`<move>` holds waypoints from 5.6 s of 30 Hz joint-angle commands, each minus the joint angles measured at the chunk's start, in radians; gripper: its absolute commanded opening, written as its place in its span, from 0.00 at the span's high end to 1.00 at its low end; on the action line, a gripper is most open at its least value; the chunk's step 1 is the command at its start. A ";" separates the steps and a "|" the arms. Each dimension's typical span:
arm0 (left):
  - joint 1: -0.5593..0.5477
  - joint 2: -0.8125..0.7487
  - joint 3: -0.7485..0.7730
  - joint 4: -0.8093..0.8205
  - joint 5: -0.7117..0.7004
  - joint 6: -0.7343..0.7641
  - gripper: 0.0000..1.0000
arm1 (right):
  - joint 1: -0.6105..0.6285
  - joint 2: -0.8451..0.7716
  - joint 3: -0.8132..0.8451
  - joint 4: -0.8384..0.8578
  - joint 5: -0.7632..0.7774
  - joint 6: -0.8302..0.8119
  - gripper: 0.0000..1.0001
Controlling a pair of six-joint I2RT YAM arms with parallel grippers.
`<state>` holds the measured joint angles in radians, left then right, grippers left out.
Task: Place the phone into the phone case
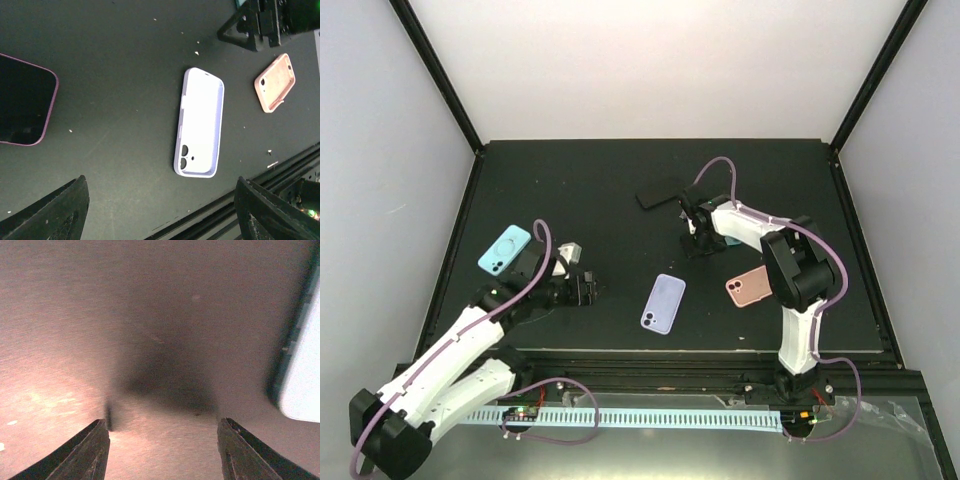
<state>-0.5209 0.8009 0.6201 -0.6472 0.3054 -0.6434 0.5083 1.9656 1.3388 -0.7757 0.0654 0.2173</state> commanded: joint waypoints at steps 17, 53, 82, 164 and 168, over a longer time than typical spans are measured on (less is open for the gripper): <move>0.177 0.002 0.067 -0.064 0.157 0.071 0.20 | 0.034 -0.065 0.061 0.030 0.086 -0.010 0.33; 0.177 -0.071 0.003 -0.047 0.198 0.066 0.16 | -0.215 0.239 0.314 -0.115 0.016 -0.036 0.10; 0.296 0.135 0.194 -0.105 0.223 0.190 0.20 | 0.068 -0.157 0.026 0.169 -0.119 -0.206 0.41; 0.383 -0.066 -0.043 0.452 0.755 -0.754 0.98 | 0.862 -0.626 -0.379 0.752 0.646 -0.798 0.52; 0.383 -0.104 -0.068 0.476 0.762 -0.816 0.98 | 0.874 -0.603 -0.382 0.771 0.679 -0.832 0.53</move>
<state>-0.1440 0.7425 0.5606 -0.2523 1.0134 -1.3285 1.3689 1.3407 0.9691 -0.0742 0.6418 -0.5541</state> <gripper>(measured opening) 0.080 0.474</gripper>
